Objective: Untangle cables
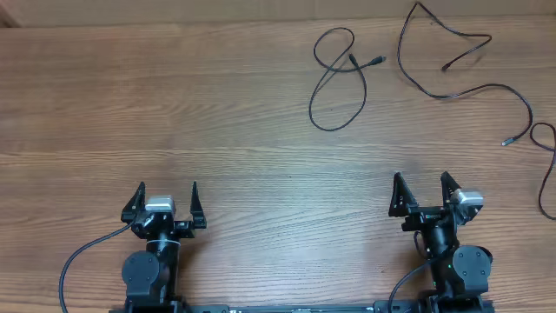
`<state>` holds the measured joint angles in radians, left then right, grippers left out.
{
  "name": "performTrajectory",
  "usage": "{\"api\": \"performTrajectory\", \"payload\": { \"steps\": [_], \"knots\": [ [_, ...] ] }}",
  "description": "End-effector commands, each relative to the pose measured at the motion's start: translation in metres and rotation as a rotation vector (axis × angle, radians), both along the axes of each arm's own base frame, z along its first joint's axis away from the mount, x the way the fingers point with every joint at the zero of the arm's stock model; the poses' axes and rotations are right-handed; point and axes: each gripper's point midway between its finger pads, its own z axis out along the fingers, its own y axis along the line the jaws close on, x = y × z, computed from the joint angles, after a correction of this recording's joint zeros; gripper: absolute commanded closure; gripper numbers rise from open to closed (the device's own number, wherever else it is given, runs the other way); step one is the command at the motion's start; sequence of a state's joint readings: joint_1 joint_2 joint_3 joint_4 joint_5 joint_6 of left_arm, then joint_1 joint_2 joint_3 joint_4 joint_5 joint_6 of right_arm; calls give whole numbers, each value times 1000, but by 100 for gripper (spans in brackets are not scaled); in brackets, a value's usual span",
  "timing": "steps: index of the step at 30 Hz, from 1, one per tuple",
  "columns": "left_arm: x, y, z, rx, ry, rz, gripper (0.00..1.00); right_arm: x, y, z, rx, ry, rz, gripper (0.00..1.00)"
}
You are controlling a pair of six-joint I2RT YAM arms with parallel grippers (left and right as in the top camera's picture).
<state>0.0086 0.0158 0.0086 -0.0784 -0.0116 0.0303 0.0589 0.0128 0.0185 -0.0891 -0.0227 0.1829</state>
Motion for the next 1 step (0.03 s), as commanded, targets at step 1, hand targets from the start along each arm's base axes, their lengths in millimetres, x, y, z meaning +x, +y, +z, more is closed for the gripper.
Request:
{"api": "performTrajectory", "payload": {
  "steps": [1],
  "knots": [
    [0, 0, 1, 18, -8, -3, 1, 0, 0, -1, 3, -6, 1, 0]
  ]
}}
